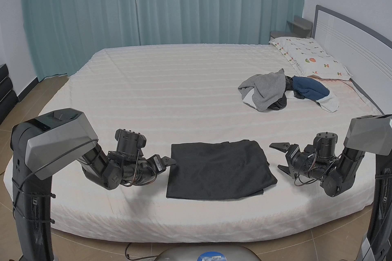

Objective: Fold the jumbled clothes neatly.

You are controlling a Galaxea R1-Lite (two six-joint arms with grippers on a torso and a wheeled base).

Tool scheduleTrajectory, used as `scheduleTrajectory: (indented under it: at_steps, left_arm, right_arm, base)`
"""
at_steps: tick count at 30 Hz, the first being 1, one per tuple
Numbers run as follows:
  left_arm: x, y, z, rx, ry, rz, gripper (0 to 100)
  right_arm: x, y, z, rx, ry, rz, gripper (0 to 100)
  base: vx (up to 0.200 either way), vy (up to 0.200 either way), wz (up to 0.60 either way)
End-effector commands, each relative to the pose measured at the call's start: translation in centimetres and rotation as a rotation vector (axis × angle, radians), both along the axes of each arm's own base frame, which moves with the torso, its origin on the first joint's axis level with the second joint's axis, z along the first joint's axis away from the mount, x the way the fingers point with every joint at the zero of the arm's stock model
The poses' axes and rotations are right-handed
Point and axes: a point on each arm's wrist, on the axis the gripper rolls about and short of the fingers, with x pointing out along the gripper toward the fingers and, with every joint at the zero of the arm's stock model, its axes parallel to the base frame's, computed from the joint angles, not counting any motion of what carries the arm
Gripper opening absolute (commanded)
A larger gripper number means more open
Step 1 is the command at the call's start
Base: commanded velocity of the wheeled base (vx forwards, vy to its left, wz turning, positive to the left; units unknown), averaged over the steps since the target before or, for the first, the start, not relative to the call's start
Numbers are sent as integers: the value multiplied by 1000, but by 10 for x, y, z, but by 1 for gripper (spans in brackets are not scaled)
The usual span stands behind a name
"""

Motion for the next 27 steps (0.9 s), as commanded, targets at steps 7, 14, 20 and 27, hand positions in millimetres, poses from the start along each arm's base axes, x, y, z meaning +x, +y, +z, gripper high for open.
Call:
scheduleTrajectory:
  at_steps: [7,14,20,27]
  left_arm:
    - [16,-30,-18,-17,-73,-46,100]
    - [17,-30,-17,-25,-73,-44,0]
    - [17,-29,-18,-35,-61,-24,0]
    - [14,-24,-10,-67,-44,14,0]
  right_arm:
    - [0,1,-7,-1,18,5,100]
    - [0,1,-7,-1,18,5,100]
    - [-1,1,-8,-2,23,5,100]
    - [-1,1,-9,-2,23,5,100]
  base:
    - [0,0,0]
    - [0,0,0]
    - [0,0,0]
    - [0,0,0]
